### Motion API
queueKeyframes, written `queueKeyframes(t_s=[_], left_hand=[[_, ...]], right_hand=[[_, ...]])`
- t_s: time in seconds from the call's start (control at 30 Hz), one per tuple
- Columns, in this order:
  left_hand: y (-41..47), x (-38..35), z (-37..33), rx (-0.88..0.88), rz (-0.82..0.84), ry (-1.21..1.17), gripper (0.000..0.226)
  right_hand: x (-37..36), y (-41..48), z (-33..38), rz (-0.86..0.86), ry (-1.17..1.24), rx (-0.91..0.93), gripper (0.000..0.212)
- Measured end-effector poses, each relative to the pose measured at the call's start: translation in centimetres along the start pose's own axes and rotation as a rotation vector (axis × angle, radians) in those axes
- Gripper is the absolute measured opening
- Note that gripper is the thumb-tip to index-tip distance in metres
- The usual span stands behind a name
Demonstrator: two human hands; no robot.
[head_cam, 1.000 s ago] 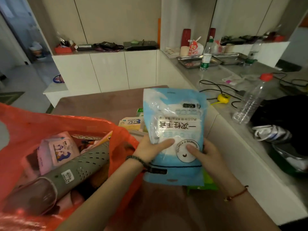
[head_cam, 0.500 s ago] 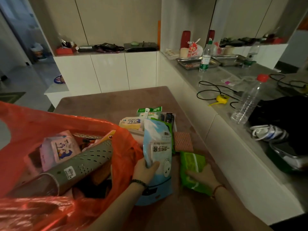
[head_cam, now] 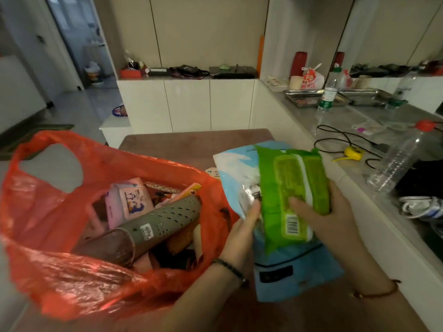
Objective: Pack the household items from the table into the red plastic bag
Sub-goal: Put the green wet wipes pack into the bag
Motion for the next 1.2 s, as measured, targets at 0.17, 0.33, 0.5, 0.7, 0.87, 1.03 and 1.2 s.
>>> queueKeyframes(t_s=[0.17,0.33,0.5,0.7,0.87,1.03,1.2], left_hand=[[-3.7,3.7,-5.1,-0.159,0.045,0.076,0.049],[-7.0,10.1,-10.8,-0.241,-0.143,0.072,0.054],[-8.1,15.3,-14.7,-0.005,-0.174,0.032,0.049],[-6.2,17.2,-11.9,0.228,-0.22,0.041,0.041],[-3.6,18.0,-11.9,0.261,-0.411,-0.12,0.039],[-1.6,17.8,-11.5,0.177,-0.588,-0.242,0.032],[-3.3,16.0,-11.8,0.171,-0.67,-0.107,0.02]], right_hand=[[-9.4,0.5,5.2,0.364,-0.182,0.199,0.046],[-12.2,3.7,2.7,0.292,0.136,-0.061,0.032],[-15.0,4.0,-3.6,0.29,-0.276,-0.216,0.068],[-16.9,3.8,-8.4,0.499,-0.535,-0.339,0.024],[-13.9,6.3,-5.3,0.121,-0.376,-0.19,0.022],[-13.7,5.7,-3.7,0.113,-0.294,-0.098,0.022],[-14.2,2.6,-3.7,0.3,-0.284,-0.02,0.019]])
Point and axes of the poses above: each hand's wrist, its own y-axis towards the middle knuckle, its own x-axis out of the back of the hand, z = x × y, the point moved 6 cm from there along y, towards the middle knuckle, and after that the axes turned 11 degrees about x, right-handed, at the moved point
